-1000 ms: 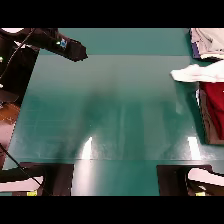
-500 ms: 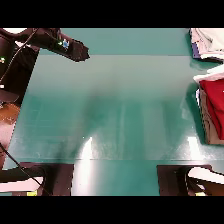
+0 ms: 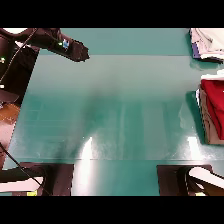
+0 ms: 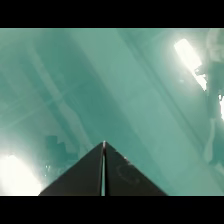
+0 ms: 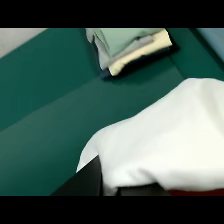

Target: Fold the shirts.

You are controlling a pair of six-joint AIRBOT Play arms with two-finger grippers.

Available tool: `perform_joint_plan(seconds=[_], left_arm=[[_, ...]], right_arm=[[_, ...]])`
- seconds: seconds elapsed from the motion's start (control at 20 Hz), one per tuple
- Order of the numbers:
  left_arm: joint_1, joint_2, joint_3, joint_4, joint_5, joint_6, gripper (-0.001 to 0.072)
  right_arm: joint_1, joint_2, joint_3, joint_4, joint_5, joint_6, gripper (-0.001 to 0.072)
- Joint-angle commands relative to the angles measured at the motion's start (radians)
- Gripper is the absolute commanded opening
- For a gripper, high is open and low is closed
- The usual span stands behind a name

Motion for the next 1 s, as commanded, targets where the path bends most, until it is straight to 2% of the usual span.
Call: perform_joint_plan(seconds=[0.0,0.3,0.35,0.4,0.45,0.5,0.65,0.8,0.95], left_arm=[[0.000,-0.001,0.000,0.001,-0.015,0.005,0.0027],[0.000,-0.001,0.000,0.001,-0.023,0.033,0.0027],[0.000,-0.001,0.000,0.001,-0.023,0.042,0.0027],[0.000,-0.001,0.000,0.001,-0.024,0.046,0.0027],[0.000,-0.001,0.000,0.001,-0.023,0.045,0.0027],[0.000,-0.001,0.000,0.001,-0.024,0.046,0.0027],[0.000,-0.001,0.000,0.000,-0.024,0.045,0.0027],[0.000,0.000,0.000,0.000,-0.003,0.045,0.0027],[0.000,0.000,0.000,-0.001,-0.039,0.043,0.0027]], right_arm=[[-0.009,0.105,-0.141,-0.176,0.044,0.037,0.0019],[-0.009,0.282,-0.412,-0.525,0.132,0.091,0.0025],[-0.009,0.303,-0.441,-0.602,0.153,0.119,0.0056],[-0.009,0.321,-0.465,-0.684,0.173,0.142,0.0220],[-0.009,0.337,-0.488,-0.761,0.188,0.166,0.0445],[-0.009,0.348,-0.499,-0.808,0.201,0.188,0.0556],[-0.004,0.376,-0.502,-0.752,0.190,0.201,0.0561],[0.043,0.375,-0.502,-0.568,0.196,0.201,0.0560],[0.146,0.356,-0.502,-0.368,0.174,0.200,0.0554]])
